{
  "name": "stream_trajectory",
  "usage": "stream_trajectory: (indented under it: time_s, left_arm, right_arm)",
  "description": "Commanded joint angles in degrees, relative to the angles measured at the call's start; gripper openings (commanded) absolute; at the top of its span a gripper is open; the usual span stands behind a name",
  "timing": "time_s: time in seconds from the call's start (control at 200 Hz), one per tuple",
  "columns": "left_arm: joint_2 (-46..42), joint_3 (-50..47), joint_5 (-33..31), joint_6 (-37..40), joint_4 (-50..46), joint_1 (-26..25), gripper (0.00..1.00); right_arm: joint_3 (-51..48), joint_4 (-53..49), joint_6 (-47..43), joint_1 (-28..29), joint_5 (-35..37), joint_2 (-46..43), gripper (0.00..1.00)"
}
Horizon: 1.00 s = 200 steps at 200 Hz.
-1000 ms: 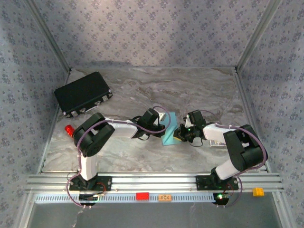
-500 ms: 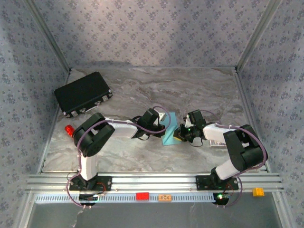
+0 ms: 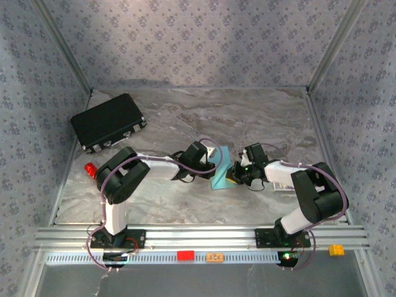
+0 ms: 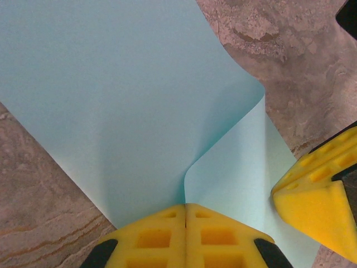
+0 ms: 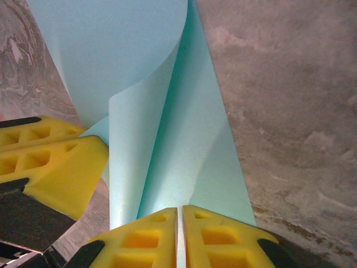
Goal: Fold a paper plane with a square sheet of paper (pick it up from the middle)
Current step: Fold the triangle a second time at the center of the table.
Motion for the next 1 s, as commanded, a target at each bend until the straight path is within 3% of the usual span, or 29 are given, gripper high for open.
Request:
stream_trajectory:
  time_s: [0.0, 0.994]
  left_arm:
    - [1.86, 0.45, 0.5, 0.5, -0.75, -0.17, 0.0]
    - [-0.16, 1.97, -0.63, 1.73, -2.41, -0.04, 0.0]
  right_arm:
    - [0.14, -1.2, 0.08, -0.05, 0.99, 0.3, 0.13]
    - [-0.37, -2.28, -0.86, -0.74, 1.49, -0.21, 0.13]
